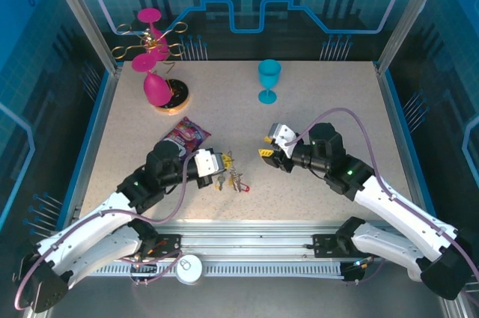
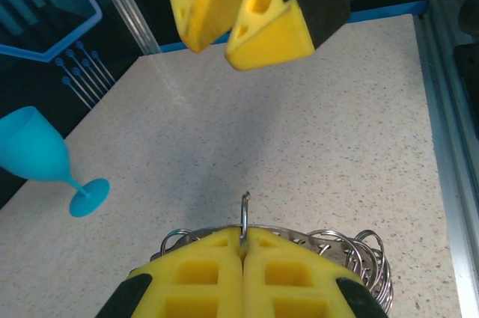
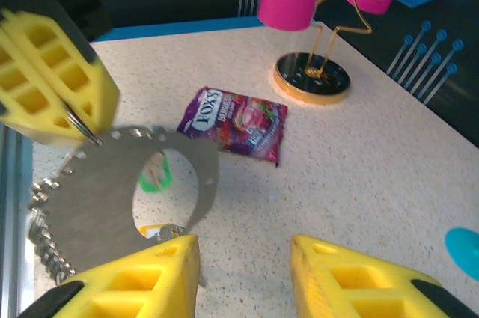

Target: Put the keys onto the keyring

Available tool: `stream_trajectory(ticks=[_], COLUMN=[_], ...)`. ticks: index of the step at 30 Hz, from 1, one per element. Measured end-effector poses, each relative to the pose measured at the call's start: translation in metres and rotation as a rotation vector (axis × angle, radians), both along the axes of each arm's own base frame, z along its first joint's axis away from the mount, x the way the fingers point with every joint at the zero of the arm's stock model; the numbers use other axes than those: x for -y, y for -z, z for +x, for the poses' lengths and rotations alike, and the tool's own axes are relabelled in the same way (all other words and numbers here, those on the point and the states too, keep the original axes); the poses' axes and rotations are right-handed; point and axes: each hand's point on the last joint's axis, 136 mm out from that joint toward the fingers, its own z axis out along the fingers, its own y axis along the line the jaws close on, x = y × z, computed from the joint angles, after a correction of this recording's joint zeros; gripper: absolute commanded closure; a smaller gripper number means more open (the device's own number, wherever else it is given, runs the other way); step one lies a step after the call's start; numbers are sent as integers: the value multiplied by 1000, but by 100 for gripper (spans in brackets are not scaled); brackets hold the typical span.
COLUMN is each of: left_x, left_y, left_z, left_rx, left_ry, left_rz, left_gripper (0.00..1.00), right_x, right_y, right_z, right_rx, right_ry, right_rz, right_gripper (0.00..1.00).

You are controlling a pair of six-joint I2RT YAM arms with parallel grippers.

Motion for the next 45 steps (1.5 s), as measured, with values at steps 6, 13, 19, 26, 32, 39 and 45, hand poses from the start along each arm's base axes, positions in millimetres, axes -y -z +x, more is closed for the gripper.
stream_trajectory(ticks=[6,13,19,26,32,39,45], left_x=[-11,-24,-42,-66,-92,-129,-155], left_y=[-12,-11,-37,-62,-68,-54,-31], left_z=[6,21,27,29,41,53,52], left_rx=[21,-17,16,40,52,9,-51], left_ry=[-84,-211,-324,-445,-610,-809,-931], left_rz=[-30,-28,-78,-160,-191,-197,-169], left_gripper=[100,100,100,100,100,100,100], right_x=[3,6,7,-7,-38,-69,-85], right_y=[4,6,16,44,73,133,159], right_z=[5,7,19,32,22,12,16], right_rx=[-22,-35,-125,-293,-428,-667,-861], right_ry=[40,66,141,231,241,399,634], right_rz=[-5,-8,-19,-71,-97,-131,-109], right_gripper=[63,66,67,67,66,61,60])
